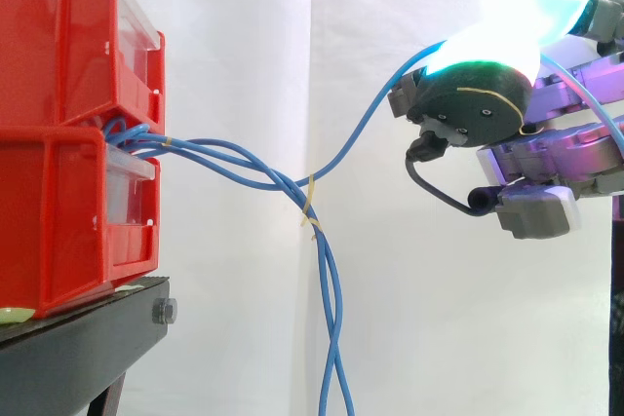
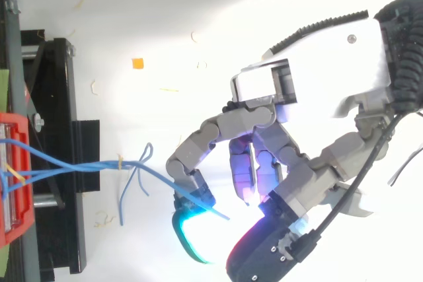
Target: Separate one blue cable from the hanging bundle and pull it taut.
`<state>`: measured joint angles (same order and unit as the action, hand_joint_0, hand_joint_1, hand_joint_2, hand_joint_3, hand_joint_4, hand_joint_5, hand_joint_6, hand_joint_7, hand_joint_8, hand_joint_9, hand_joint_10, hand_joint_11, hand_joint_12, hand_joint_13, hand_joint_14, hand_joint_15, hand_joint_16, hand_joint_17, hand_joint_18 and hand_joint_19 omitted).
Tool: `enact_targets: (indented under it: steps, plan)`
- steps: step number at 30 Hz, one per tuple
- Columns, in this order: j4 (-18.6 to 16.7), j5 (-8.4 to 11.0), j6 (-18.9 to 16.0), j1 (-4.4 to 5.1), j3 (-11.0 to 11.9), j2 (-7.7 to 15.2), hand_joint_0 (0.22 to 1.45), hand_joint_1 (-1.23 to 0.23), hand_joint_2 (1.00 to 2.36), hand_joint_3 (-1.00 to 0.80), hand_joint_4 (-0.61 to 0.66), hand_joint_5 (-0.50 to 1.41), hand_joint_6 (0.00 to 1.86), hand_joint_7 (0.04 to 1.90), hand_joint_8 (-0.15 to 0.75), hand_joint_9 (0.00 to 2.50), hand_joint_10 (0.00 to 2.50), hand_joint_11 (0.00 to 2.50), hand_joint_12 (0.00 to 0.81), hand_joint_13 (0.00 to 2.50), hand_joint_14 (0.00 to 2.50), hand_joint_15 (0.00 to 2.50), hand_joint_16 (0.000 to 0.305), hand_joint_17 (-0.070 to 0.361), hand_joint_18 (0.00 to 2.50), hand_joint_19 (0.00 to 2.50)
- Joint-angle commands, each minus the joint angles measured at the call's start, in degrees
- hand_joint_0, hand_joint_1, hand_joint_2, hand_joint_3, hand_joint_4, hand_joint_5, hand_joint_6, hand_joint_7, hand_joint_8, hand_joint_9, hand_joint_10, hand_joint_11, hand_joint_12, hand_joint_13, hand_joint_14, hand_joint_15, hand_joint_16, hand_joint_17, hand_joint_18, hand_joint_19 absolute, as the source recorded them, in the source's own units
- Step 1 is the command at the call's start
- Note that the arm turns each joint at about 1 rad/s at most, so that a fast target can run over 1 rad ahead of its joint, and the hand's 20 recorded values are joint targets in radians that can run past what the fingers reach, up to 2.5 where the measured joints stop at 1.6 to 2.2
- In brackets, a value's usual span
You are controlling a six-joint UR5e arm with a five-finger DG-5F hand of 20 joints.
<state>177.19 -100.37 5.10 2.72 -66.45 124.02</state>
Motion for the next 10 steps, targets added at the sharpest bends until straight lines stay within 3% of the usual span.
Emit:
enact_targets:
  steps: [1,10]
  plan:
    - [0.0,0.0,0.0,0.0,0.0,0.0,0.73,-0.7,1.02,-0.2,0.16,0.13,0.51,1.29,0.098,2.03,0.03,0.67,0.257,1.4,0.02,0.76,0.042,0.095,0.77,0.72]
    - [0.0,0.0,0.0,0.0,0.0,0.0,0.73,-0.7,1.02,-0.19,0.16,0.13,0.51,1.29,0.095,2.03,0.03,0.66,0.255,1.4,0.03,0.75,0.042,0.095,0.77,0.72]
